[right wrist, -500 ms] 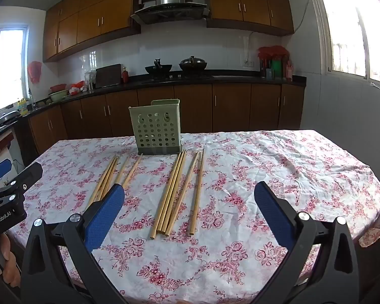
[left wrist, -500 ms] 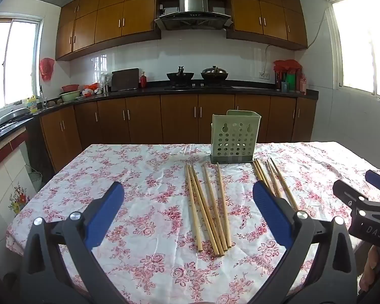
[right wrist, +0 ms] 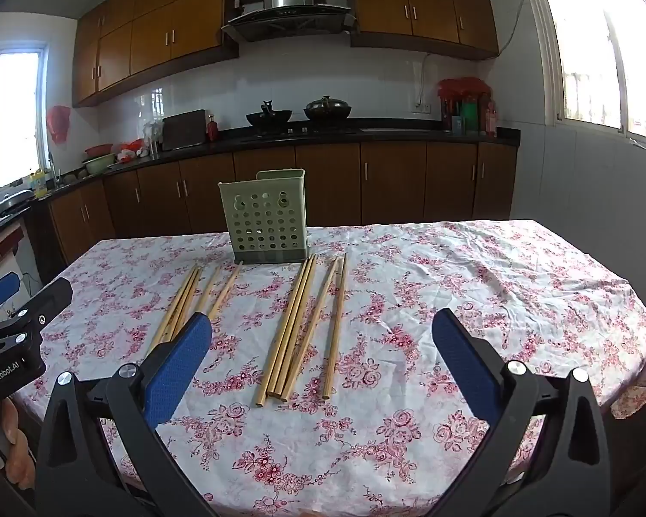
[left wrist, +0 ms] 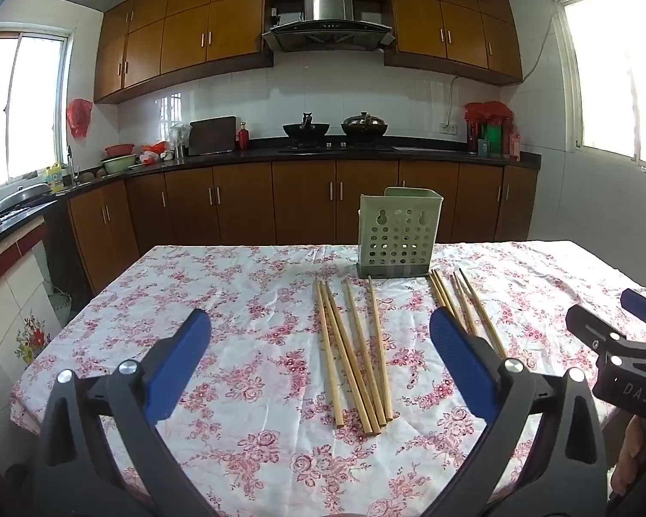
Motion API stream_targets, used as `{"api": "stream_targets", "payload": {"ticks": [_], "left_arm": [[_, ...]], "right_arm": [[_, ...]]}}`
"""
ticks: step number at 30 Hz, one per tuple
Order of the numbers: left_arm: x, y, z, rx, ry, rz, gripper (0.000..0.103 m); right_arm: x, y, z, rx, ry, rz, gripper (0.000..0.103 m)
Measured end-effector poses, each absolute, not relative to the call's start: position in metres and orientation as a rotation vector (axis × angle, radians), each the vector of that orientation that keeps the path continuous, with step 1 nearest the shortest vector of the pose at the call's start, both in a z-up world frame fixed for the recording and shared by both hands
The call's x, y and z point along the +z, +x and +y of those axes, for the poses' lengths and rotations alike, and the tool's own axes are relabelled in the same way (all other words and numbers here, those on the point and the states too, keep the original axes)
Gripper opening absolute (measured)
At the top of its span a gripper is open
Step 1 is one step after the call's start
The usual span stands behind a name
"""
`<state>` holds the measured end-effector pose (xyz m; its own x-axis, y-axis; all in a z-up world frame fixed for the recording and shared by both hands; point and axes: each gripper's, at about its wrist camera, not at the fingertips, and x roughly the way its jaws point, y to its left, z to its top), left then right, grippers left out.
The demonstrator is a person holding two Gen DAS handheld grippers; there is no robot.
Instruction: Organize utensils
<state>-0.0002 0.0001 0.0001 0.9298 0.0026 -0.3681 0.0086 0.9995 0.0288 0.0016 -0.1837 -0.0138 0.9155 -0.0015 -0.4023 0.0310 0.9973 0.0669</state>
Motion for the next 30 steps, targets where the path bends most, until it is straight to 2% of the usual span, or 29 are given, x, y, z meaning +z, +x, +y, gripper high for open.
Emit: {"api": "stream_targets", "payload": {"ticks": [30], "left_arm": [[-0.0010,-0.0029,0.0013,-0.007,0.030,0.380,0.099]], "right_arm": [[-0.0140,0.0017,-0.1837,-0.016,0.075,0.413,0.101]]}}
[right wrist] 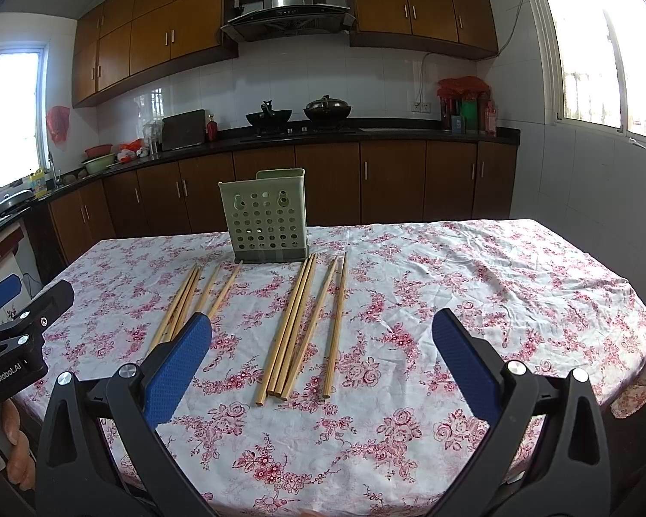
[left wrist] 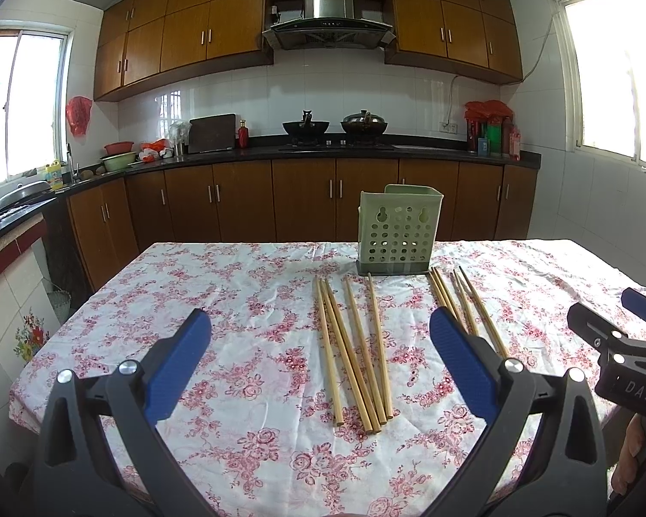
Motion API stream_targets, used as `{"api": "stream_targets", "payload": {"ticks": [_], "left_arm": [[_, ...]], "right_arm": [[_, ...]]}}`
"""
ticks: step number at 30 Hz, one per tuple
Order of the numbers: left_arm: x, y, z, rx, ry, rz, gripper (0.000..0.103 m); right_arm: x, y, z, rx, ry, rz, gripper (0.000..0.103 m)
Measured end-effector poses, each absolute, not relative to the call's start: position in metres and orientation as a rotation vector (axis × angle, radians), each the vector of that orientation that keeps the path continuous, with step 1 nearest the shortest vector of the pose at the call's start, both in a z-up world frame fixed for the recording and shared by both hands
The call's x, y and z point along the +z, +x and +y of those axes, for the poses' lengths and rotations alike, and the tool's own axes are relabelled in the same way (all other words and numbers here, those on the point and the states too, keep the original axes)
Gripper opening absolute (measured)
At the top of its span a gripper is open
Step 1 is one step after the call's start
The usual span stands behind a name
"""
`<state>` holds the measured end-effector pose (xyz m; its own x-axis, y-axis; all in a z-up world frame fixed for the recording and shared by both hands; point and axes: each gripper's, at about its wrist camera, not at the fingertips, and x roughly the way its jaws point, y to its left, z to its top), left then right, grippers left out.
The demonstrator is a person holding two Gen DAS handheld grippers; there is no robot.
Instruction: Organize utensils
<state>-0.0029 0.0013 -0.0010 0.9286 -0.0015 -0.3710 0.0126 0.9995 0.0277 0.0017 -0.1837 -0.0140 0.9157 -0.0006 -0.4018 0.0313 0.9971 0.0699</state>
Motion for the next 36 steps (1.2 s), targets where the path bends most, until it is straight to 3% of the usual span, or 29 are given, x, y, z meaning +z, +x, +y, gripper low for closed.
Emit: {"api": "stream_targets", "payload": {"ticks": [36], "left_arm": [[-0.011,0.001,0.000,-0.006,0.029,0.386,0.099]], "right_arm": [[-0.016,0.002,-0.184,-0.016,0.079,0.414,0.101]]}}
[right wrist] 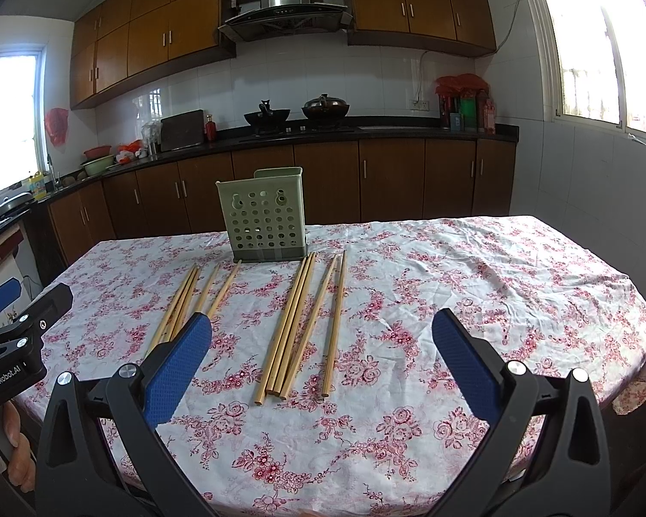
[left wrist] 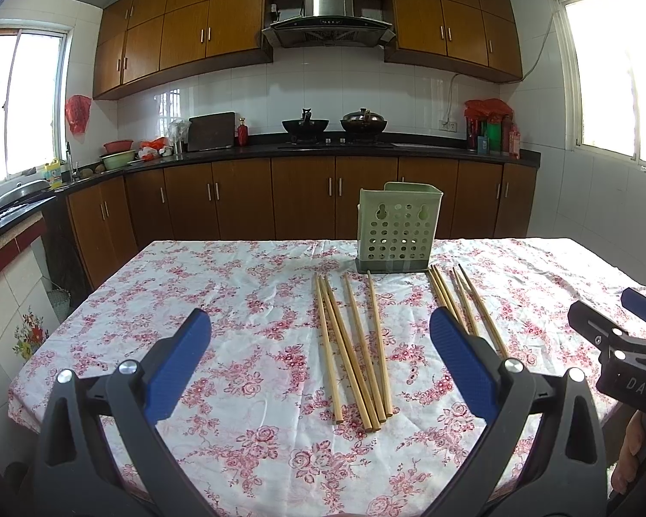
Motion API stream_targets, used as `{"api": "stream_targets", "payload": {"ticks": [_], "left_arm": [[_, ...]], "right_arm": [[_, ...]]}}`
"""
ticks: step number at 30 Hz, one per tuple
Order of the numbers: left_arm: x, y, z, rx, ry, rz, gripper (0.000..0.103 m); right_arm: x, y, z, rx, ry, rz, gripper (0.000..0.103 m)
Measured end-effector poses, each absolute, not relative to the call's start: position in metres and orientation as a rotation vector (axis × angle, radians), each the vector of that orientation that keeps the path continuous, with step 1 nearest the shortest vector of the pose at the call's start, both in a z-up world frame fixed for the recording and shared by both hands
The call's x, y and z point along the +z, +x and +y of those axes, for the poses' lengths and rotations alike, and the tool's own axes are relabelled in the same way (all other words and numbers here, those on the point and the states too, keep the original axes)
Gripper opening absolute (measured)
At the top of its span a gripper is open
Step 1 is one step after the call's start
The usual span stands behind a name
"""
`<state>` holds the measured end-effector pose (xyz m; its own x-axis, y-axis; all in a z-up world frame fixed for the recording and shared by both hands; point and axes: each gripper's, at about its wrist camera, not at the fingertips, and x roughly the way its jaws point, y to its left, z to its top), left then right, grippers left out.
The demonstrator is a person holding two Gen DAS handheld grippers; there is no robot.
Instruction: Organize utensils
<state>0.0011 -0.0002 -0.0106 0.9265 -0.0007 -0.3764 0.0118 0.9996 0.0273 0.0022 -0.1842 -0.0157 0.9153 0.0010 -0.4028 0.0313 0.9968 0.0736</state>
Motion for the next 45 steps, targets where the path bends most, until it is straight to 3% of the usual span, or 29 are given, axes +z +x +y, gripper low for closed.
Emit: {"api": "stream_targets", "payload": {"ticks": [15,25,26,27,29,32,40,45], "left_arm": [[-0.015,0.005,0.000,-0.002,0.025,0.402,0.099],[-0.046,0.054,0.019,0.087,0.014,0.627,0.099],[-0.049,0.059,0.022,0.092,0.013,0.647,0.097],[-0.052,0.063,0.024,0.090,0.011,0.662,0.090],[-0.060,0.077,0.028,0.079,0.004,0.712,0.078],[-0.068,0.092,0.030,0.051,-0.007,0.761,0.064],[-0.088,0.126,0.022,-0.044,-0.033,0.863,0.032],[-0.093,0.135,0.017,-0.072,-0.033,0.884,0.029]], "right_arm": [[-0.016,0.005,-0.188,-0.015,0.085,0.425,0.101],[-0.047,0.044,-0.215,-0.053,0.168,0.605,0.098],[-0.051,0.050,-0.215,-0.062,0.165,0.629,0.089],[-0.054,0.056,-0.216,-0.066,0.163,0.653,0.085],[-0.062,0.070,-0.216,-0.054,0.170,0.708,0.065],[-0.074,0.088,-0.216,-0.035,0.184,0.769,0.051],[-0.093,0.120,-0.210,-0.028,0.156,0.869,0.031],[-0.098,0.124,-0.208,-0.027,0.136,0.879,0.029]]}}
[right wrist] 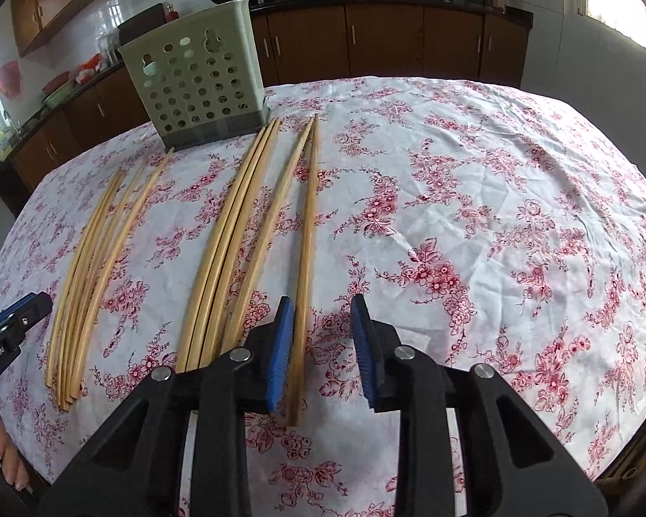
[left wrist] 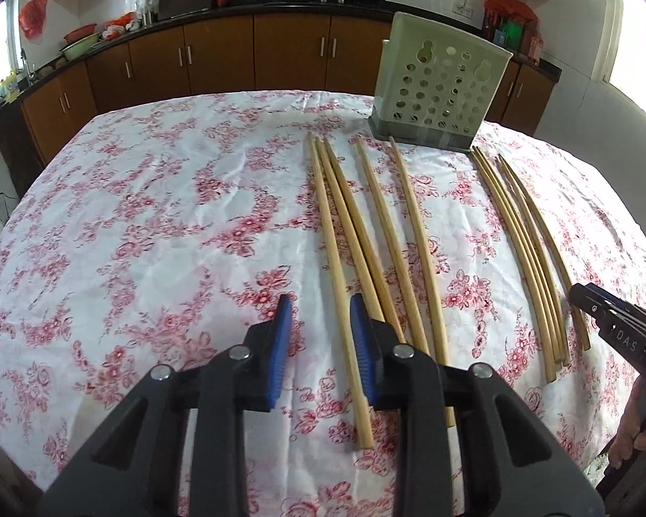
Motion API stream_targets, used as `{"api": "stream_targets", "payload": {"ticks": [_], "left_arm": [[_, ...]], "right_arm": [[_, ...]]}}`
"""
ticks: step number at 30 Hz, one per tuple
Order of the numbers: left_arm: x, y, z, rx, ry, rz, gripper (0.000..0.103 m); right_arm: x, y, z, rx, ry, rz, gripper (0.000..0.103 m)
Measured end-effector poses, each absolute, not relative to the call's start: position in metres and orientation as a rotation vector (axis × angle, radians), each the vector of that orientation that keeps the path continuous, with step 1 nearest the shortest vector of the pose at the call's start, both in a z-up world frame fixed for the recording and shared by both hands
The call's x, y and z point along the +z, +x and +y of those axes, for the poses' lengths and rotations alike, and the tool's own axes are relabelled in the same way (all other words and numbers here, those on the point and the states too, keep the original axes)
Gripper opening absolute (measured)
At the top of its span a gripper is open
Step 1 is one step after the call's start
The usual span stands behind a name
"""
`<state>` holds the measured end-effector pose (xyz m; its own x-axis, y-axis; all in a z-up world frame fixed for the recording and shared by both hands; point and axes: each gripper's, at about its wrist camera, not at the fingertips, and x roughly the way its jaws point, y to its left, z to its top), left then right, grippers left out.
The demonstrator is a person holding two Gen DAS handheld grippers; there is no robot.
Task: Organize utensils
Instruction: 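Lower the left tool and grasp one bamboo chopstick while the right tool grasps another, then lift both held chopsticks and carry them over the green utensil holder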
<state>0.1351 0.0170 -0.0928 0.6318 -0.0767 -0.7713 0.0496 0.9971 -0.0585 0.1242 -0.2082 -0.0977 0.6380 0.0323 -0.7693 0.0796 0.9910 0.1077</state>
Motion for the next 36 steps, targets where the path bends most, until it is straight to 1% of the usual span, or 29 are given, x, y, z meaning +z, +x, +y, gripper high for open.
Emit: {"api": "stream_targets", "payload": {"ticks": [2,4,5,6,7,8,9,10,20,21,30,31,36], "left_arm": [[-0.095,0.138,0.013,-0.080,-0.019,0.889,0.027],[-0.098,0.142,0.010,-0.076,-0.006,0.907,0.020],[-0.100,0.144,0.009,-0.076,-0.009,0.918,0.019],[-0.102,0.146,0.010,-0.072,-0.010,0.925,0.015],[-0.103,0.148,0.010,-0.057,-0.005,0.923,0.011],[-0.104,0.150,0.010,-0.046,0.002,0.925,0.009],[-0.104,0.152,0.011,-0.043,0.003,0.926,0.008],[-0.104,0.155,0.014,-0.040,-0.004,0.928,0.008],[-0.102,0.191,0.067,0.038,-0.022,0.932,0.009],[-0.102,0.192,0.068,0.036,-0.020,0.930,0.011],[-0.102,0.181,0.070,0.012,-0.013,0.905,0.011],[-0.103,0.179,0.069,0.013,-0.010,0.902,0.009],[-0.101,0.180,0.067,0.009,0.018,0.905,0.008]], "right_arm": [[-0.097,0.127,-0.209,-0.025,0.134,0.880,0.029],[-0.098,0.128,-0.209,-0.025,0.132,0.880,0.029],[-0.097,0.128,-0.209,-0.024,0.129,0.878,0.029],[-0.098,0.130,-0.210,-0.023,0.127,0.876,0.029],[-0.098,0.130,-0.210,-0.025,0.124,0.874,0.028],[-0.098,0.130,-0.211,-0.034,0.116,0.868,0.022],[-0.098,0.132,-0.212,-0.042,0.112,0.866,0.017],[-0.098,0.135,-0.214,-0.043,0.117,0.864,0.009],[-0.099,0.167,-0.261,-0.124,0.192,0.859,0.008],[-0.099,0.169,-0.263,-0.122,0.194,0.858,0.008],[-0.101,0.160,-0.258,-0.119,0.159,0.853,0.008],[-0.100,0.160,-0.257,-0.119,0.159,0.853,0.008],[-0.095,0.157,-0.259,-0.112,0.157,0.849,0.008]]}}
